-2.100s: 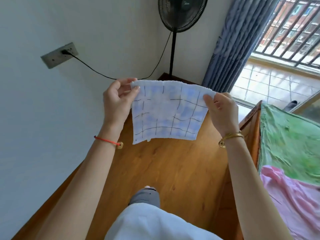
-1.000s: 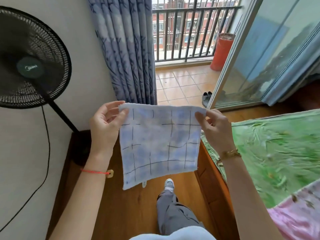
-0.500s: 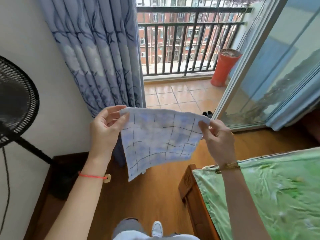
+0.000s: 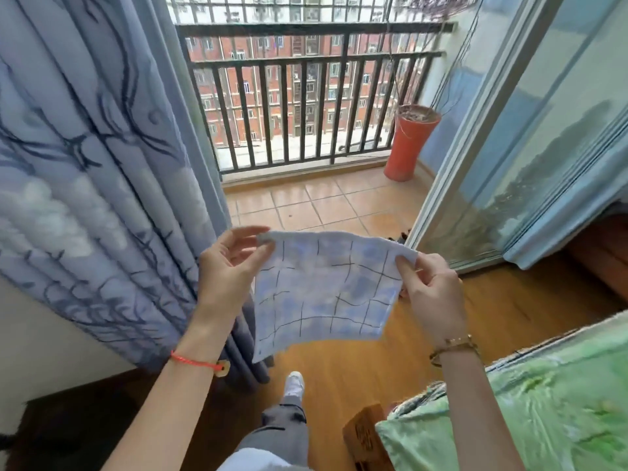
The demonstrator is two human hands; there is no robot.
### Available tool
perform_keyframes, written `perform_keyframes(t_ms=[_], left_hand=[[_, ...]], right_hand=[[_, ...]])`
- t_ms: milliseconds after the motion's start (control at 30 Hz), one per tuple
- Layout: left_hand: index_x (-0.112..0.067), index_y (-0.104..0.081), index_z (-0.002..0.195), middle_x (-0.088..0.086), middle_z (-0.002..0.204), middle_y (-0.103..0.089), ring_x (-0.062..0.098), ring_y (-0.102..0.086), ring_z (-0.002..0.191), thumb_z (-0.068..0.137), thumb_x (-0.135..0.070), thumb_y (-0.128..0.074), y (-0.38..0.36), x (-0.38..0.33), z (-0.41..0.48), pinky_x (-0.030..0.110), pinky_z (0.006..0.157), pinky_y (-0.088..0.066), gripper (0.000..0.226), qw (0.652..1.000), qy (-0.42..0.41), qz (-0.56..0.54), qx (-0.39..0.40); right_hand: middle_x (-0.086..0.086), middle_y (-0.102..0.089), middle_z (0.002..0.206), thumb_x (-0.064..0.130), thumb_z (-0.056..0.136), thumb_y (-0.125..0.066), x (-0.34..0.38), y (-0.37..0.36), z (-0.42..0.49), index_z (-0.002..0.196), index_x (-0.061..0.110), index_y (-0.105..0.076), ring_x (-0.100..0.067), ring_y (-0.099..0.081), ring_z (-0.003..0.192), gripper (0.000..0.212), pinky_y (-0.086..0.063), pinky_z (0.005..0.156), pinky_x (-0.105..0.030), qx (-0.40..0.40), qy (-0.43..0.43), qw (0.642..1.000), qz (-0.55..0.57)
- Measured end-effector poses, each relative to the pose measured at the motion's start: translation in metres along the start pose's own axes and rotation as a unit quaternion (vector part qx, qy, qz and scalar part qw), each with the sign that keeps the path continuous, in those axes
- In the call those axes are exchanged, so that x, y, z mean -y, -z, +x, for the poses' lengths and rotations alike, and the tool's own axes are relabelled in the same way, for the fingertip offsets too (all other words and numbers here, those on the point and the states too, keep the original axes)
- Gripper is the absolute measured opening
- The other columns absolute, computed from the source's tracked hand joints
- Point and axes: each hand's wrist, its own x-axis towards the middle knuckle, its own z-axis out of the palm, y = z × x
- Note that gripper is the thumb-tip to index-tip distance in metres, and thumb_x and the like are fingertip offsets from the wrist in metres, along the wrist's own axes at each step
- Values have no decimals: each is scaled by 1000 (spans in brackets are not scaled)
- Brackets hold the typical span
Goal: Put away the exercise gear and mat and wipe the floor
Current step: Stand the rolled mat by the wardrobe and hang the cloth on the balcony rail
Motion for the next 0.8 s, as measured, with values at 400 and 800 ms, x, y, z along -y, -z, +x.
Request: perform_keyframes(t_ms=[400,800], left_hand=[[-20,-73,102,3,96,-76,4,-70,82,84,-6,-76,-75,9,255,11,70,-54,23,998,-18,-20,58],[-13,-72,106,2,94,-74,-1,-67,76,86,-4,-73,-147,32,446,8,66,-51,22,999,-28,-13,19]], right_hand=[[-8,-57,78,36,91,-62,-3,-41,215,74,15,-63,-21,-57,73,28,-41,64,-29,-106,-18,993,-50],[-3,-52,68,35,93,-61,-30,-91,417,64,16,-55,-20,-54,64,35,-40,60,-30,-82,1,994,-72]])
